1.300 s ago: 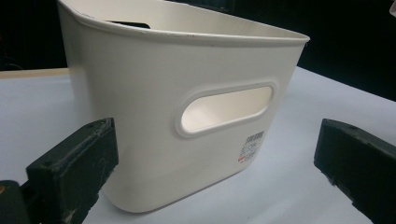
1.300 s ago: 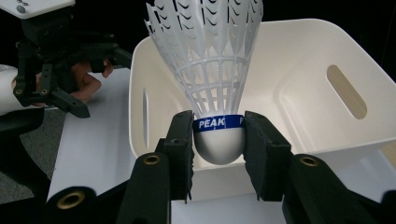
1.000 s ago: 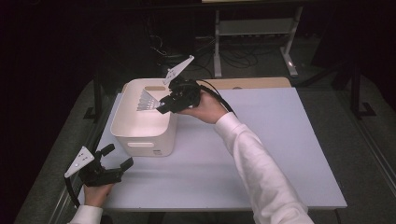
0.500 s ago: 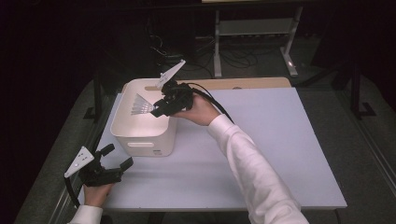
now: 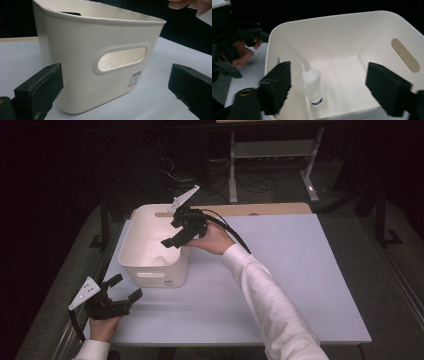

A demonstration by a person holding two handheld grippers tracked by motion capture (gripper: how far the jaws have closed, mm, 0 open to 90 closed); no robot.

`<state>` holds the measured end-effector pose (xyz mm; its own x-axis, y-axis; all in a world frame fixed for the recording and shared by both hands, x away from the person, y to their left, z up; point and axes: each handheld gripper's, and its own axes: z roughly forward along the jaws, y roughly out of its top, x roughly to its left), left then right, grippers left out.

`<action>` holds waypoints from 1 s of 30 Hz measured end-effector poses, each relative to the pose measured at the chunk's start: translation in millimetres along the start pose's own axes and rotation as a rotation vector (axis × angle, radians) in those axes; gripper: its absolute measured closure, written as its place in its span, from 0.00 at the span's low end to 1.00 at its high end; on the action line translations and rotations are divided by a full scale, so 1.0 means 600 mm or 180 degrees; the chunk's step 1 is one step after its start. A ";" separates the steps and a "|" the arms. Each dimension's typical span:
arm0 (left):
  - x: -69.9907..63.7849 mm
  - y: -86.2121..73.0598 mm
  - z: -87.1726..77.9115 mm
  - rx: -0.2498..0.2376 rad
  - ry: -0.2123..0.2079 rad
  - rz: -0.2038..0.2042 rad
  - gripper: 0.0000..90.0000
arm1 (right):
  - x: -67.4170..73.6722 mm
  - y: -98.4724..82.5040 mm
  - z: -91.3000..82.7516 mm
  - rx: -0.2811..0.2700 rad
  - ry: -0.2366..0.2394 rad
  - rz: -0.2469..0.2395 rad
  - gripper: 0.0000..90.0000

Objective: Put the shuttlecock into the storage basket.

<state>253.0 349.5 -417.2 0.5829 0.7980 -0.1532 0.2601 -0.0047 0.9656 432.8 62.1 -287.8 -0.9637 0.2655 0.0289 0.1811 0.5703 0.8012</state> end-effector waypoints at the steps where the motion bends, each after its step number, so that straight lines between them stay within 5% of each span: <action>1: 0.000 0.000 0.000 -0.0005 -0.0001 -0.0006 0.00 | -0.001 -0.001 -0.002 -0.0007 -0.0006 0.0007 0.15; 10: -0.001 0.000 0.000 0.0011 0.0000 0.0001 0.00 | -0.011 -0.016 -0.029 -0.0106 -0.0163 0.0152 0.00; 22: 0.000 0.000 0.001 0.0011 -0.0011 -0.0002 0.00 | -0.026 -0.046 -0.075 -0.0400 -0.0314 0.0230 0.00; 30: -0.001 0.000 0.005 0.0017 -0.0011 -0.0002 0.00 | -0.032 -0.074 -0.097 -0.0427 -0.0418 0.0312 0.00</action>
<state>255.1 347.4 -417.8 0.5854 0.7959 -0.1544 0.2645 -0.0075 0.9644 431.7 -13.3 -289.3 -0.9073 0.4187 0.0394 0.2364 0.4304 0.8711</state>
